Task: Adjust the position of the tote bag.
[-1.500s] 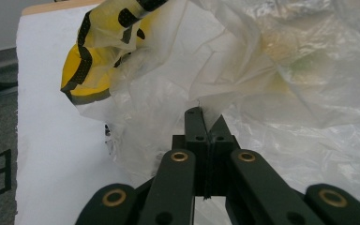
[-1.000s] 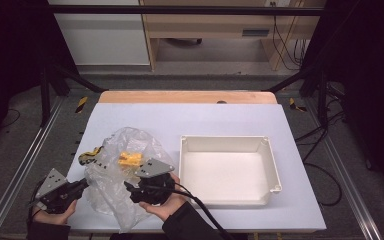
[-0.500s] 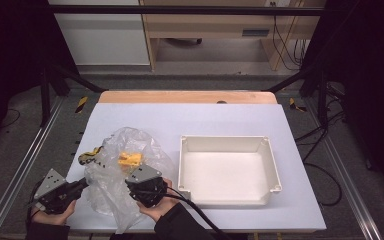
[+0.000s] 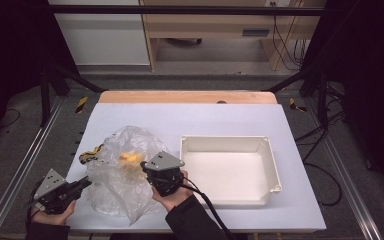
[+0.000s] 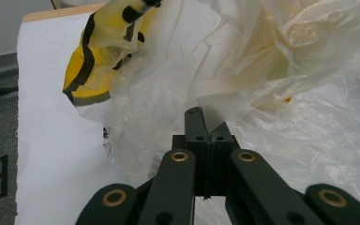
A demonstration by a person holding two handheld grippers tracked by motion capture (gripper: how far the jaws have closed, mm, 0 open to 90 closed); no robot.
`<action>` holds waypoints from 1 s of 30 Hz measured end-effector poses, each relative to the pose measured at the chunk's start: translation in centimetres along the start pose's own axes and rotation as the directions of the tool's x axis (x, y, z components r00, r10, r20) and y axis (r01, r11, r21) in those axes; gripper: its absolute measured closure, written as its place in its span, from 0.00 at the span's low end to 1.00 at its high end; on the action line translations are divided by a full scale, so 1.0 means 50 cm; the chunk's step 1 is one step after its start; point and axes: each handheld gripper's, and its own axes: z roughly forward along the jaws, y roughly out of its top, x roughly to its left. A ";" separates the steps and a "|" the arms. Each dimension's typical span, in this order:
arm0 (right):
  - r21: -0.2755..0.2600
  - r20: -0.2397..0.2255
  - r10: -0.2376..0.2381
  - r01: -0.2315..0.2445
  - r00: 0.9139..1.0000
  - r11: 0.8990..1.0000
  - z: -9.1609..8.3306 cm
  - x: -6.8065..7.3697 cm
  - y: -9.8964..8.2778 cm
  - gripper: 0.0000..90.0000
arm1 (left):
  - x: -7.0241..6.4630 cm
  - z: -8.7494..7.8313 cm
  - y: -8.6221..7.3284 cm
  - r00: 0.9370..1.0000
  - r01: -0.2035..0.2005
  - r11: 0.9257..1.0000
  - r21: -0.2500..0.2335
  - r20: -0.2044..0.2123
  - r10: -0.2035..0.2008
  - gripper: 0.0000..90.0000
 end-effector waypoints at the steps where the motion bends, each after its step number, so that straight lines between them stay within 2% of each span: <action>1: -0.006 0.011 0.006 -0.006 1.000 1.000 -0.004 -0.007 0.002 1.00 | 0.000 0.000 0.000 1.000 0.000 1.000 -0.001 0.000 0.000 1.00; 5: -0.003 0.036 0.025 -0.025 0.999 1.000 -0.011 -0.024 -0.002 1.00 | 0.000 0.000 0.000 1.000 0.000 1.000 -0.001 -0.002 0.000 1.00; 8: 0.018 0.025 0.024 -0.025 0.999 1.000 -0.006 -0.026 -0.009 1.00 | 0.000 -0.003 0.001 1.000 -0.001 1.000 -0.011 -0.005 0.001 1.00; 9: 0.025 0.018 0.024 -0.024 1.000 0.999 -0.005 -0.025 -0.010 0.96 | 0.000 -0.005 0.001 1.000 0.000 1.000 -0.018 -0.005 0.000 1.00; 11: 0.007 -0.002 0.017 -0.017 1.000 1.000 -0.007 -0.021 -0.009 0.89 | -0.001 -0.008 0.002 1.000 -0.002 1.000 -0.028 -0.007 0.001 1.00; 12: 0.007 -0.002 0.017 -0.017 1.000 1.000 -0.007 -0.021 -0.009 0.89 | -0.001 -0.008 0.002 1.000 -0.002 1.000 -0.028 -0.007 0.001 1.00; 14: -0.039 -0.030 0.004 -0.005 1.000 0.999 -0.017 -0.010 0.002 0.82 | -0.003 -0.011 0.004 1.000 -0.005 0.999 -0.038 -0.007 0.005 1.00; 18: -0.063 -0.051 -0.039 0.036 0.998 0.997 -0.022 0.007 0.017 0.73 | -0.005 -0.014 0.005 1.000 -0.007 0.999 -0.051 -0.008 0.006 1.00; 20: -0.060 -0.054 -0.068 0.065 0.996 0.996 -0.015 0.019 0.021 0.67 | -0.006 -0.017 0.006 1.000 -0.005 0.998 -0.060 -0.010 0.005 1.00; 21: -0.041 -0.048 -0.088 0.086 0.995 0.995 -0.001 0.024 0.018 0.62 | -0.005 -0.020 0.007 1.000 -0.003 0.998 -0.068 -0.011 0.002 1.00; 23: -0.026 -0.049 -0.091 0.090 0.995 0.996 0.007 0.025 0.014 0.60 | -0.005 -0.021 0.008 1.000 0.000 0.997 -0.074 -0.011 -0.001 1.00; 24: 0.005 -0.046 -0.088 0.089 0.995 0.996 0.023 0.024 0.004 0.58 | -0.004 -0.023 0.009 1.000 0.000 0.997 -0.078 -0.012 -0.001 1.00; 26: 0.033 -0.031 -0.092 0.093 0.995 0.995 0.037 0.020 -0.006 0.61 | -0.004 -0.025 0.010 1.000 0.004 0.996 -0.086 -0.009 -0.005 1.00; 30: 0.081 -0.031 -0.080 0.082 0.996 0.993 0.049 0.009 -0.018 0.91 | -0.005 -0.031 0.019 1.000 0.001 0.994 -0.106 -0.008 -0.002 1.00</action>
